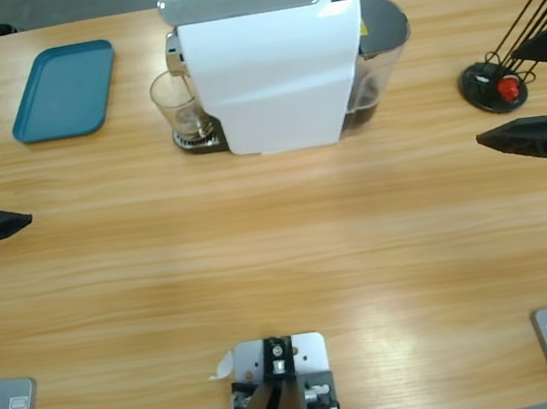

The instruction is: Pour coffee

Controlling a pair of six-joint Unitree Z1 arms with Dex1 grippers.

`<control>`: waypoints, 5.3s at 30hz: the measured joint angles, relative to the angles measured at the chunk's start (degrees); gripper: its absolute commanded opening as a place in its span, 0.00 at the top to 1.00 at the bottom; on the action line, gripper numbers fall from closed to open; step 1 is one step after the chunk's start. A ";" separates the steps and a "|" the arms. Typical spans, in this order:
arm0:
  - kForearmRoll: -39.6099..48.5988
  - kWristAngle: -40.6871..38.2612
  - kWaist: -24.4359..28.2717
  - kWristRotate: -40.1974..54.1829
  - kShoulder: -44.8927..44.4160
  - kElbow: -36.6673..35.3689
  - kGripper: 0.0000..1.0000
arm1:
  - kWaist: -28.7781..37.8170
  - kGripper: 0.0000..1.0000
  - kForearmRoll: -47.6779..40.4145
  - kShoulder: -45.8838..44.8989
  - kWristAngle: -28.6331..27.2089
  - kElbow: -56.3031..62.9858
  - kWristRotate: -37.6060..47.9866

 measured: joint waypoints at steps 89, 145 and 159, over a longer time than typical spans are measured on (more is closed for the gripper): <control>-1.08 0.00 2.29 0.03 1.04 0.80 0.01 | 1.60 0.00 -3.02 2.48 7.72 0.17 -13.83; -37.81 -10.18 9.24 20.15 28.02 10.25 0.02 | 0.96 0.00 -7.15 6.48 10.30 3.94 -13.83; -41.58 -10.20 9.24 20.77 34.53 5.97 0.02 | 0.81 0.00 -9.32 10.51 11.31 3.94 -13.83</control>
